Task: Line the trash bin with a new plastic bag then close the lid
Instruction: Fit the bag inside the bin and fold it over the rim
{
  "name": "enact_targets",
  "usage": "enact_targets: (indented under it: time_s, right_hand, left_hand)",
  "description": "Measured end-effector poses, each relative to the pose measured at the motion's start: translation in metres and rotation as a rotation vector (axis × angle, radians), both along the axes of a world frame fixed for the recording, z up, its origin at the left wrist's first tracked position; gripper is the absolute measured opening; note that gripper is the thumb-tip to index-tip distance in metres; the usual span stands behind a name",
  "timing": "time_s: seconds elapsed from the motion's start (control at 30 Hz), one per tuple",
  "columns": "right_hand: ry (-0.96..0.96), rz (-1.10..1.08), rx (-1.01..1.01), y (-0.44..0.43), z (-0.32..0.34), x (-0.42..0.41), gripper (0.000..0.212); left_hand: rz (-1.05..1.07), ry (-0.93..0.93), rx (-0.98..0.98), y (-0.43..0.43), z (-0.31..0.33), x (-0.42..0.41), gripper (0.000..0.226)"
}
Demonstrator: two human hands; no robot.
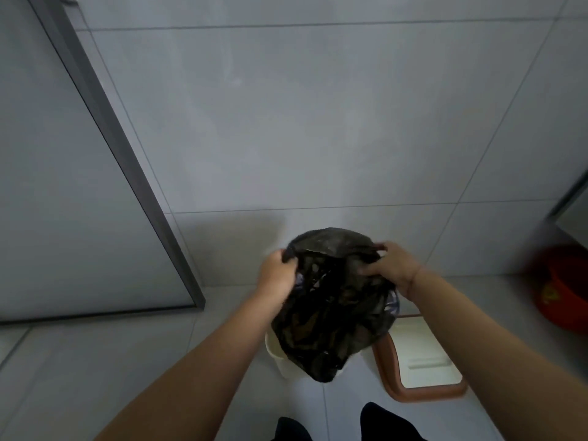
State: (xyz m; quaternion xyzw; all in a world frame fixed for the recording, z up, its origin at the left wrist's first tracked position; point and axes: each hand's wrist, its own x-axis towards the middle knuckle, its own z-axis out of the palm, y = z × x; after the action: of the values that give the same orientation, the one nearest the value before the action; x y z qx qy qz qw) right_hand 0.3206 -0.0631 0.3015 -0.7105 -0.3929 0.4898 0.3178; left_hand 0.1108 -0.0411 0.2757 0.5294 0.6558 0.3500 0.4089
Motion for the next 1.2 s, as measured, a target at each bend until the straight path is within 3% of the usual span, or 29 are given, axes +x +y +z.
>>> enact_targets:
  time_s: [0.07, 0.13, 0.2, 0.27, 0.37, 0.43, 0.63, 0.9, 0.97, 1.03, 1.1, 1.2]
  right_hand:
    - [-0.486, -0.027, 0.072, -0.002, -0.014, 0.018, 0.055]
    - [-0.685, -0.093, 0.054, -0.009, -0.025, 0.033, 0.039]
    - [-0.636, -0.184, 0.023, -0.015, -0.036, 0.042, 0.019]
    - [-0.360, -0.260, 0.013, -0.019, -0.043, 0.041, 0.010]
    - [0.187, -0.334, -0.026, -0.022, -0.049, 0.032, 0.024]
    - [0.297, -0.291, -0.025, -0.022, -0.053, 0.025, 0.037]
    - [0.086, -0.056, -0.065, -0.019, -0.090, -0.008, 0.093]
    - [-0.172, -0.121, -0.038, 0.013, -0.127, -0.020, 0.109]
    - [-0.219, -0.117, -0.073, 0.020, -0.133, -0.022, 0.097]
    - [-0.251, -0.109, -0.033, 0.023, -0.136, -0.021, 0.062]
    - [-0.183, -0.172, 0.051, 0.027, -0.131, -0.017, 0.032]
    - [0.004, -0.379, 0.158, 0.026, -0.115, -0.003, 0.019]
  left_hand:
    - [0.137, -0.216, -0.043, 0.014, 0.011, -0.015, 0.013]
    - [0.209, -0.320, -0.093, 0.026, 0.020, -0.034, 0.021]
    - [0.234, -0.387, -0.180, 0.032, 0.027, -0.050, 0.032]
    - [0.224, -0.440, -0.282, 0.033, 0.030, -0.062, 0.037]
    - [0.101, -0.385, -0.448, 0.025, 0.025, -0.066, 0.046]
    - [0.028, -0.348, -0.520, 0.017, 0.015, -0.062, 0.051]
    - [-0.003, -0.466, -0.653, 0.002, -0.009, -0.062, 0.050]
    - [-0.054, -0.481, -0.680, 0.008, -0.020, -0.081, 0.053]
    - [-0.061, -0.472, -0.687, 0.014, -0.022, -0.083, 0.054]
    - [-0.064, -0.472, -0.676, 0.016, -0.022, -0.083, 0.054]
    - [-0.052, -0.473, -0.654, 0.020, -0.023, -0.082, 0.054]
    - [-0.031, -0.469, -0.613, 0.025, -0.026, -0.075, 0.051]
